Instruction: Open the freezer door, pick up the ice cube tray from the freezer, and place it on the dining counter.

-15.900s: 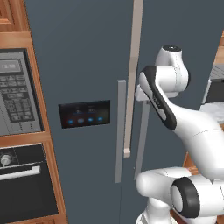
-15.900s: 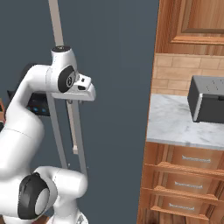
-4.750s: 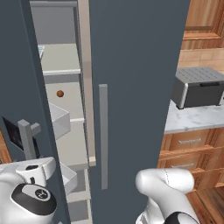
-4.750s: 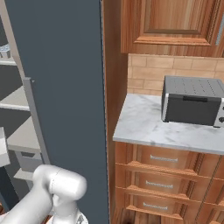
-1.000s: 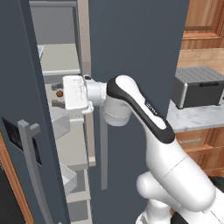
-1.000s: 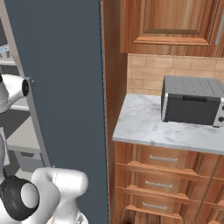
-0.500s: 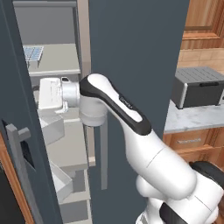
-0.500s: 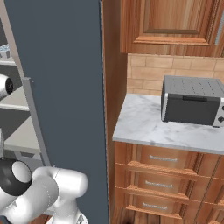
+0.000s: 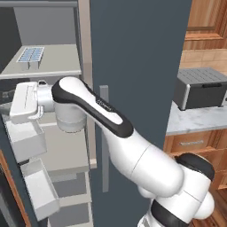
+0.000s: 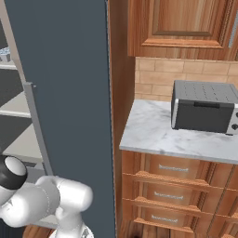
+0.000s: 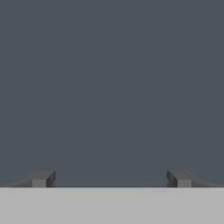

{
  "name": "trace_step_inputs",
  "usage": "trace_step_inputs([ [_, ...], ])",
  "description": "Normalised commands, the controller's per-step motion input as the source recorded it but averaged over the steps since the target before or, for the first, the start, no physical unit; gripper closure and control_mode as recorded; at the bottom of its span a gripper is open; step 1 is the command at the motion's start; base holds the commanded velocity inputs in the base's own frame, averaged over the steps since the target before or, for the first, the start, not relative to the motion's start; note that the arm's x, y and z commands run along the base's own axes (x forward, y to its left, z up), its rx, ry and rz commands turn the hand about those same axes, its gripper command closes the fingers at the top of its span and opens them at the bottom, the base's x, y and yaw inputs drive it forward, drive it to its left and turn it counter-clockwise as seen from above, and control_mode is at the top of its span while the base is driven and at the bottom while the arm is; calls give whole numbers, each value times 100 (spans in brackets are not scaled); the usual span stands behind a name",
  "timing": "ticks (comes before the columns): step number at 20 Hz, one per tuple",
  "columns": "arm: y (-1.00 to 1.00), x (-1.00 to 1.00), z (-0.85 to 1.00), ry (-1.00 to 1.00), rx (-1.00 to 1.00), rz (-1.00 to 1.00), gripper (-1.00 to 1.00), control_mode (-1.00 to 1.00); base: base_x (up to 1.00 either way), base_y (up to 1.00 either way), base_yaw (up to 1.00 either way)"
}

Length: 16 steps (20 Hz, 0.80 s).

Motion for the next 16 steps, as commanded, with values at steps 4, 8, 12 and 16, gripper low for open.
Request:
trace_step_inputs([
  [4,51,-10,2,0,-6,-2,-100,-100,0,0,0],
  [8,51,-6,0,1,-5,-2,-100,-100,0,0,0],
  [12,52,-1,0,1,-7,-1,-100,-100,0,0,0],
  [16,47,0,0,0,-6,0,-100,-100,0,0,0],
])
